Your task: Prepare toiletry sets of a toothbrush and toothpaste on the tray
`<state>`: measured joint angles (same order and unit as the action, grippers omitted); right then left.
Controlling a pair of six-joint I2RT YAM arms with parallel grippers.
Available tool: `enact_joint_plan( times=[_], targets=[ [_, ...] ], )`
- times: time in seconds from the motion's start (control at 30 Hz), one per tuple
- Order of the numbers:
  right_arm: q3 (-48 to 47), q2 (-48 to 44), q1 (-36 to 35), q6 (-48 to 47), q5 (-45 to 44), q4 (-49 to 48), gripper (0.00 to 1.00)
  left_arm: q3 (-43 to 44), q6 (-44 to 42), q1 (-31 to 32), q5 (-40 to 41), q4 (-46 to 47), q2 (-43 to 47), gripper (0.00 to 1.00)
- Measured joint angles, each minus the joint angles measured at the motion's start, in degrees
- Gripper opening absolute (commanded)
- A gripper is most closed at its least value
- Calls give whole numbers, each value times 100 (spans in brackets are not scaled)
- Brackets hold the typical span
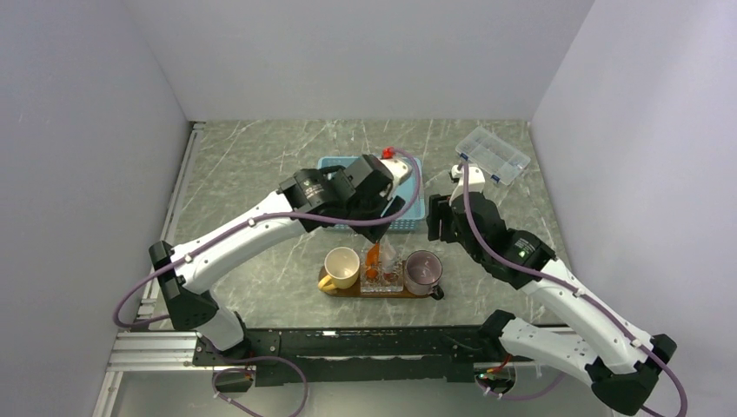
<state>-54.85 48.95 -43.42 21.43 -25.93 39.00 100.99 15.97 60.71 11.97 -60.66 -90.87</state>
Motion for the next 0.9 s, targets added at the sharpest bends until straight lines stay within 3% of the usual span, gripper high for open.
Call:
enact_joint_plan(
  times=[0.17, 0.23, 0.27, 0.67, 0.9],
  targets=[
    [-339, 304, 0, -50, 66, -7, 66, 31, -142, -610, -177, 42, 35, 82],
    [-437, 426, 0, -74, 85, -17, 66, 31, -195, -909, -232, 44, 33, 98],
    [-466, 476, 0, -85, 98, -42, 66, 33, -229, -1054, -258, 48, 28, 99],
    [-638, 822, 22, -175, 411, -164, 66, 643, -302, -2020, -356, 302, -1019, 99],
    [-638, 815, 39, -238, 579, -201, 67, 693, -138, -2479, -776, 599, -1729, 85]
  ],
)
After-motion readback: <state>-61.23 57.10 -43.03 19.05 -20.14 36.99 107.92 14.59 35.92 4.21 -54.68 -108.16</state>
